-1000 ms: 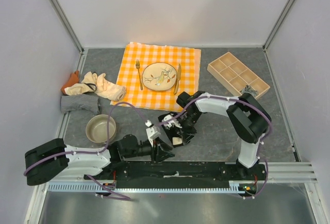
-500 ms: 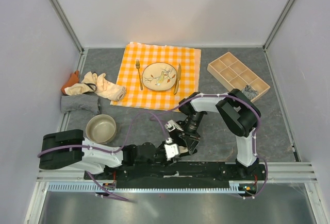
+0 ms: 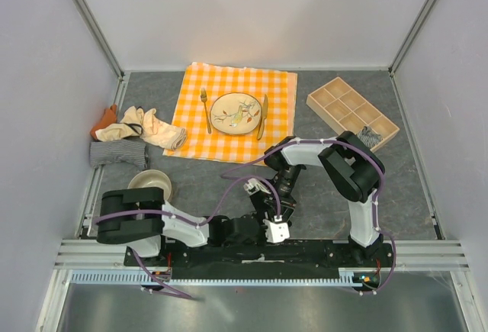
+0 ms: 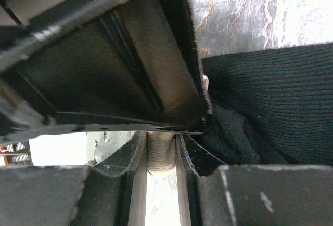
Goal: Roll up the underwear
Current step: Roll the underwear to the center of the board.
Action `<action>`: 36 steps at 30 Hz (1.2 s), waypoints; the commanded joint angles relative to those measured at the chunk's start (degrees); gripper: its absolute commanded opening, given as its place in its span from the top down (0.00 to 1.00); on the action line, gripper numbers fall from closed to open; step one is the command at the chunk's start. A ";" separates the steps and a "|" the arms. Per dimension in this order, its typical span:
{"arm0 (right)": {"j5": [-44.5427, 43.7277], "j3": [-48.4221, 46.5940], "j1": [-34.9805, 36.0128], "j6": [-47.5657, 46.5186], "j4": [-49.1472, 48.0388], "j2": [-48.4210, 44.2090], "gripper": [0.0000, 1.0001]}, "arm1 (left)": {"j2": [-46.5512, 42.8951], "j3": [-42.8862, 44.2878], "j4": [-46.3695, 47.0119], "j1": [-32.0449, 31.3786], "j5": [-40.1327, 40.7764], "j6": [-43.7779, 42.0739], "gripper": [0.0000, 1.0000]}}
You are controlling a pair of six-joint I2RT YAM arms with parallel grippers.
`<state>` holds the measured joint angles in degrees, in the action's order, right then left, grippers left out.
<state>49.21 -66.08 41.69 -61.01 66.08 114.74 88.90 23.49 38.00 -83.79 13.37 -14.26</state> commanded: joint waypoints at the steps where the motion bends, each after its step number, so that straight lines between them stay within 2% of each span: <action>1: -5.88 0.61 -0.03 -1.30 -2.63 2.07 0.76 | 3.46 3.23 -1.34 -0.50 6.84 -2.27 0.42; 4: -5.97 0.34 -0.29 -1.13 -2.54 1.28 0.75 | 4.17 5.07 -6.17 -0.32 6.59 1.06 0.69; 5: -5.97 0.08 -0.47 -0.60 -2.63 1.02 0.74 | 4.35 5.51 -8.79 -0.24 6.41 2.12 0.91; 6: -5.88 -0.10 -0.82 -0.34 -2.54 0.58 0.71 | 4.44 6.13 -10.04 -0.23 6.41 3.44 0.98; 8: -5.97 -0.53 -2.31 0.37 -2.72 -1.88 0.69 | 3.48 6.05 -11.80 0.11 4.66 6.96 0.98; 11: -5.36 -0.71 -5.56 0.81 -3.59 -6.88 0.61 | 2.07 5.08 -12.86 2.74 -2.97 12.23 0.98; 12: -5.35 -0.71 -6.53 1.33 -4.03 -8.46 0.56 | 1.28 4.30 -12.77 3.71 -7.95 13.46 0.98; 14: -5.53 -0.28 -8.90 1.42 -5.00 -12.42 0.50 | 0.84 3.59 -12.69 6.79 -11.59 17.50 0.98; 15: -5.88 -0.10 -9.69 1.68 -5.44 -13.56 0.46 | 0.92 2.80 -12.34 7.75 -16.31 18.30 0.98; 21: -8.43 1.13 -14.97 2.83 -8.95 -19.63 0.43 | 3.46 2.44 -11.90 15.05 -28.46 24.01 0.98; 24: -7.64 2.80 -16.03 1.34 -10.09 -25.60 0.44 | 5.75 2.09 -10.58 19.53 -34.34 28.49 0.98; 27: -2.56 8.58 -15.85 -6.55 -13.26 -34.56 0.43 | 8.82 1.83 -7.77 25.24 -41.72 35.68 0.98; 28: -0.19 12.78 -15.24 -8.75 -15.26 -38.85 0.36 | 9.88 1.91 -7.33 27.78 -43.41 37.27 0.98; 29: 0.09 14.82 -14.37 -10.77 -17.02 -40.72 0.23 | 11.89 2.09 -6.80 29.02 -44.82 38.77 0.98; 30: -0.43 16.85 -13.14 -10.71 -19.13 -42.39 0.20 | 13.21 2.61 -6.45 30.16 -47.88 41.39 0.98; 32: -5.60 21.34 -7.00 -9.83 -25.19 -45.39 0.16 | 16.46 3.14 -5.40 33.15 -50.01 44.13 0.98; 34: -10.16 23.97 -0.60 -7.28 -30.37 -46.01 0.17 | 18.14 3.50 -3.99 35.17 -52.38 46.95 0.98; 36: -14.13 25.12 2.24 -6.32 -33.03 -45.66 0.19 | 20.24 3.50 -2.15 36.15 -52.91 49.66 0.98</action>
<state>41.28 -43.97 38.06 -67.26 43.90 68.62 102.65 29.34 43.70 -50.37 -39.22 27.83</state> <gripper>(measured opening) 0.826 0.111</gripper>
